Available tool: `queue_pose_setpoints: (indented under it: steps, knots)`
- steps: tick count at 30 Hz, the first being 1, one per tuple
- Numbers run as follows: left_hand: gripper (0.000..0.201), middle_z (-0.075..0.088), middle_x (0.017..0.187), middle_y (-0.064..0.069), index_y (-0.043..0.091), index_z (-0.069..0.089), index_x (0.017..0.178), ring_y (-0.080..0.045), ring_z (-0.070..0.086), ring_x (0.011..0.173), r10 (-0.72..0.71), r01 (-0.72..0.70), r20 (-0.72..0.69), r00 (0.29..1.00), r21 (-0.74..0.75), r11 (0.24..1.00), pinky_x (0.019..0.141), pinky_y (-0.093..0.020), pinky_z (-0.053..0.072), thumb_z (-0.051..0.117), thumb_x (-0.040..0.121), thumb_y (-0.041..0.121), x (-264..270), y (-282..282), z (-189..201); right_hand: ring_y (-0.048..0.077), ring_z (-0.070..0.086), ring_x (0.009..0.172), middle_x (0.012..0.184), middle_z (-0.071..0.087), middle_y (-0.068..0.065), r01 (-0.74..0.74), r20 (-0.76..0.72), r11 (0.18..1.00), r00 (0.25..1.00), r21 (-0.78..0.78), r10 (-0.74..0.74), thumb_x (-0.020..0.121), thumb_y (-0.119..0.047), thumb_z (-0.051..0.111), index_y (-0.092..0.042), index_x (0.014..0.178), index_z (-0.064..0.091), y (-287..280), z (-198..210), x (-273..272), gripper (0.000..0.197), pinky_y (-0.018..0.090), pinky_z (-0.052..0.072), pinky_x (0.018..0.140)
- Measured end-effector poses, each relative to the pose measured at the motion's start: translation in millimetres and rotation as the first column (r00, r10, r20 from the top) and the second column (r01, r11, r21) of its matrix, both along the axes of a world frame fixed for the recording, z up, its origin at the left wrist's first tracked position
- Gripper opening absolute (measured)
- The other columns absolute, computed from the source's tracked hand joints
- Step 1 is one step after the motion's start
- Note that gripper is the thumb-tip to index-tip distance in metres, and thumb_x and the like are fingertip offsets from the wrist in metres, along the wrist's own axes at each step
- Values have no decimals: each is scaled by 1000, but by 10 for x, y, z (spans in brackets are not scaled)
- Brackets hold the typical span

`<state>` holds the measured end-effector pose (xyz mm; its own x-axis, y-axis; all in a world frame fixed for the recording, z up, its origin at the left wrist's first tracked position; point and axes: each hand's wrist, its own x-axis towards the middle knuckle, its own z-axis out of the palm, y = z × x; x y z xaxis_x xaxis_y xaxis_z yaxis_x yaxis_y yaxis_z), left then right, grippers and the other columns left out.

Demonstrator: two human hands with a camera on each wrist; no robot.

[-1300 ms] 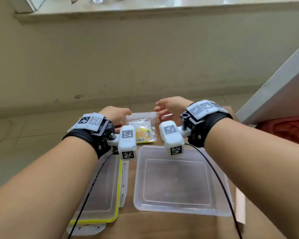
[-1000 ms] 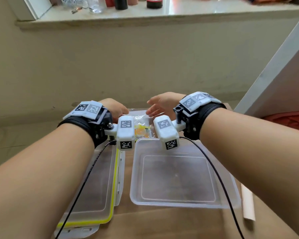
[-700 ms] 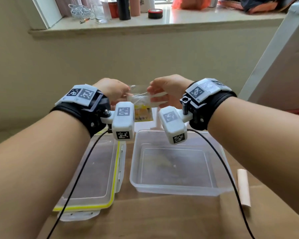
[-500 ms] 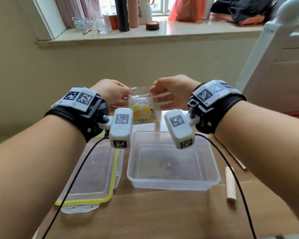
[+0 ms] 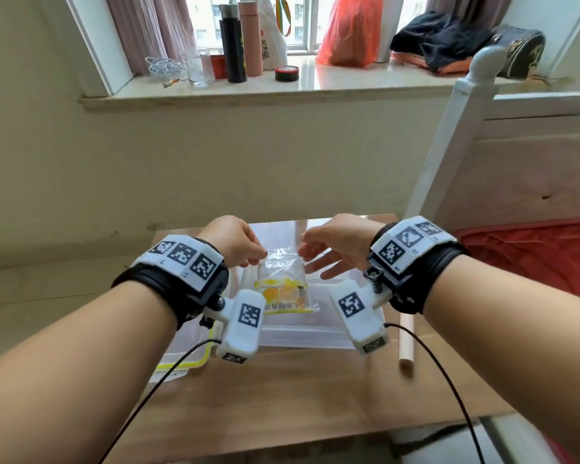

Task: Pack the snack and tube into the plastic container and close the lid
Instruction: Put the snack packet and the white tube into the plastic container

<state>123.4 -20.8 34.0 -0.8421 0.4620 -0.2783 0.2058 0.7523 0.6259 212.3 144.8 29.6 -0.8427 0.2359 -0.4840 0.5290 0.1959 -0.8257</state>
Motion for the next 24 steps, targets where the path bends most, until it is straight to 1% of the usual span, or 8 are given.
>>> queue_pose_setpoints:
  steps: [3, 6, 10, 14, 16, 18, 22, 24]
  knots:
    - [16, 76, 77, -2, 15, 67, 66, -19, 70, 75, -8, 4, -42, 999, -94, 996, 83, -37, 58, 75, 76, 25, 61, 24, -76, 27, 72, 81, 85, 67, 6, 36, -8, 999, 999, 32, -35, 92, -20, 53, -1, 96, 67, -35, -63, 43, 24, 41, 58, 79]
    - [20, 77, 86, -7, 15, 64, 62, -26, 70, 84, -12, -2, -87, 996, -160, 987, 79, -33, 54, 76, 75, 26, 107, 63, -68, 25, 73, 75, 82, 67, 5, 46, 23, 998, 999, 43, -47, 92, -22, 53, -3, 88, 66, -65, -66, 39, 24, 43, 57, 83]
    - [27, 73, 100, -11, 6, 69, 90, -28, 67, 95, -34, 7, -107, 994, -245, 970, 80, -33, 51, 76, 76, 28, 148, 96, -67, 24, 70, 72, 77, 65, 9, 13, 94, 995, 995, 97, -22, 91, -23, 54, -3, 82, 64, -128, -138, 47, 24, 40, 57, 78]
    - [34, 72, 104, -12, 4, 67, 101, -29, 66, 100, -61, 7, -161, 985, -313, 950, 82, -35, 52, 75, 77, 27, 186, 102, -108, 26, 72, 90, 90, 65, 9, -18, 111, 988, 994, 153, 1, 89, -27, 58, -4, 95, 64, -151, -220, 67, 25, 46, 55, 94]
    - [36, 69, 105, -12, 3, 64, 103, -29, 65, 99, -52, -7, -184, 982, -310, 951, 76, -33, 48, 76, 76, 25, 207, 83, -117, 28, 72, 98, 100, 64, 8, -35, 114, 980, 993, 194, 13, 88, -29, 60, -4, 112, 62, -125, -207, 87, 35, 50, 54, 96]
    - [35, 64, 100, -10, 6, 58, 102, -28, 61, 93, -39, -21, -201, 979, -288, 957, 72, -32, 44, 74, 78, 25, 208, 59, -133, 27, 73, 95, 97, 66, 5, -36, 104, 981, 994, 188, 17, 87, -26, 60, -5, 116, 62, -66, -153, 125, 37, 50, 54, 95]
    - [26, 60, 95, -3, 15, 52, 92, -22, 54, 86, -3, -32, -223, 975, -152, 988, 72, -30, 41, 67, 81, 33, 225, 77, -131, 18, 69, 72, 83, 67, 4, -6, 37, 992, 999, 127, 1, 91, -23, 55, -9, 99, 65, 162, 82, 256, 19, 35, 54, 75]
    - [22, 61, 91, 0, 17, 55, 89, -21, 55, 87, -12, -1, -222, 975, -59, 998, 74, -28, 40, 64, 82, 36, 280, 152, -82, 16, 67, 69, 78, 66, 1, 28, 24, 989, 999, 148, -32, 91, -25, 54, -13, 92, 65, 346, 185, 335, 17, 33, 49, 73]
